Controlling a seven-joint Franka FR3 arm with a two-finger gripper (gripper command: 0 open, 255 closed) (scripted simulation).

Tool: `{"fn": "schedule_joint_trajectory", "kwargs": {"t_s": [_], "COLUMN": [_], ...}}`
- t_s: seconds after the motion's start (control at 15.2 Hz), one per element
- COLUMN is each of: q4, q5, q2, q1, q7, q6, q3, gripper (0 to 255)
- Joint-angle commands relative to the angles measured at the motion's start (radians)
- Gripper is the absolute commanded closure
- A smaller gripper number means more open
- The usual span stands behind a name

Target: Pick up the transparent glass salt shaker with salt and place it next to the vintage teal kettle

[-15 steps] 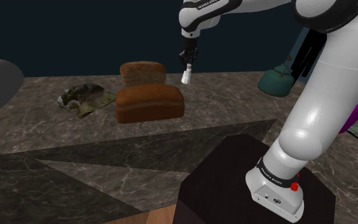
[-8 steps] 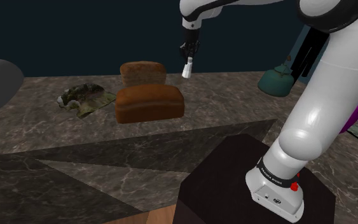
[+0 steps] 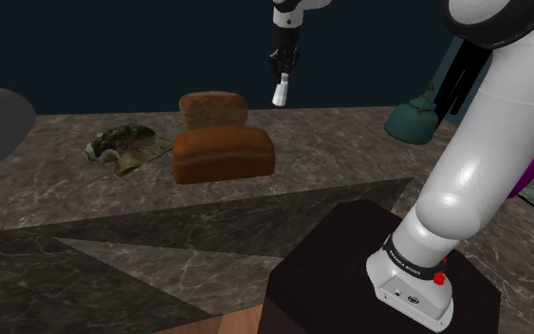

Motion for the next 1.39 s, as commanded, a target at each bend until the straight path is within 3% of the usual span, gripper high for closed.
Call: {"fn": "schedule_joint_trajectory", "kwargs": {"t_s": [0.0, 1.32], "q4": [0.021, 0.366], "q5": [0.0, 0.008], "q2": [-0.005, 0.05], "q1": [0.0, -0.001], "q7": [-0.003, -0.028], "q6": [-0.026, -0.315], "q3": [0.0, -0.001], "gripper": [255, 255]}}
